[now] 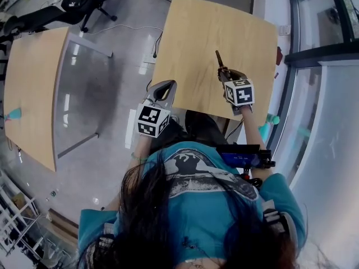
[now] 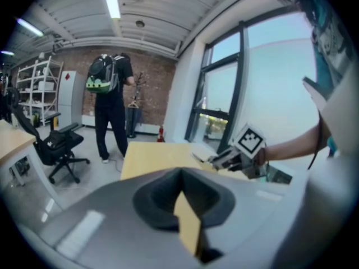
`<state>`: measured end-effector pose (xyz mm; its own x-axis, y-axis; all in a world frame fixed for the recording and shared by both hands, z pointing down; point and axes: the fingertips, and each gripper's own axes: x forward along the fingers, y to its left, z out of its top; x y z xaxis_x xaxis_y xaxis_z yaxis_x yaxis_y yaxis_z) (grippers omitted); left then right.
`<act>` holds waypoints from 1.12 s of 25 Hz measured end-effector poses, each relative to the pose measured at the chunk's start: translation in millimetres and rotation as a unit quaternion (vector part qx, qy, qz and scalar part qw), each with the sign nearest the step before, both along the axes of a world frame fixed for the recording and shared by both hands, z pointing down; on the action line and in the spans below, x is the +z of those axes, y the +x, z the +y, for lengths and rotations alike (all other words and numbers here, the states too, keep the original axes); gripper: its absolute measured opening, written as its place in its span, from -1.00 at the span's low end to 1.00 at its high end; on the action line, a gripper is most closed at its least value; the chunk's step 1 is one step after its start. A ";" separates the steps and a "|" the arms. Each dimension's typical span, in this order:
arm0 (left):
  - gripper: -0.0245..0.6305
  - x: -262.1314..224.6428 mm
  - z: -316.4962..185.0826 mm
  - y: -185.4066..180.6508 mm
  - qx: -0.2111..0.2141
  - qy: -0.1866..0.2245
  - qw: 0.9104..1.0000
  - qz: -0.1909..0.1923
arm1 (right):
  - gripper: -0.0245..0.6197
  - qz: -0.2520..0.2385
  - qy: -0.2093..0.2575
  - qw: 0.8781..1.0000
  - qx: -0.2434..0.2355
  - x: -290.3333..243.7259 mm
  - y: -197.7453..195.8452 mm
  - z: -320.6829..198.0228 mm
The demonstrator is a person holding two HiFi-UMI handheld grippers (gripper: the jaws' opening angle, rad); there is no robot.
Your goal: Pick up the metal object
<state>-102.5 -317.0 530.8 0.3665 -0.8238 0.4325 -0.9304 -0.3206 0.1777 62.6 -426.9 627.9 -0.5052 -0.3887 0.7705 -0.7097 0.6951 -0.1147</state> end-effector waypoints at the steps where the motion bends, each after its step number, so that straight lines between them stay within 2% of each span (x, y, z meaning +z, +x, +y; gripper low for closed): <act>1: -0.92 -1.1 4.9 -1.0 0.004 0.002 1.000 0.000 | -0.65 -0.022 -0.013 0.999 0.023 -4.4 -0.4 7.0; 5: -0.92 -5.9 30.7 -8.8 0.022 0.012 1.000 0.001 | -0.65 -0.091 -0.049 0.991 0.088 -22.1 -7.3 42.5; 12: -0.92 -11.4 84.0 -25.9 0.060 0.022 0.998 0.007 | -0.65 -0.136 -0.046 0.982 0.126 -54.3 -30.8 122.5; 18: -0.92 -6.4 130.5 -20.9 0.104 0.020 0.994 0.014 | -0.65 -0.187 -0.051 0.968 0.159 -70.0 -38.1 193.7; 28: -0.92 -7.1 172.2 19.0 0.160 0.029 0.987 0.017 | -0.65 -0.193 -0.048 0.964 0.176 -70.8 -20.2 266.6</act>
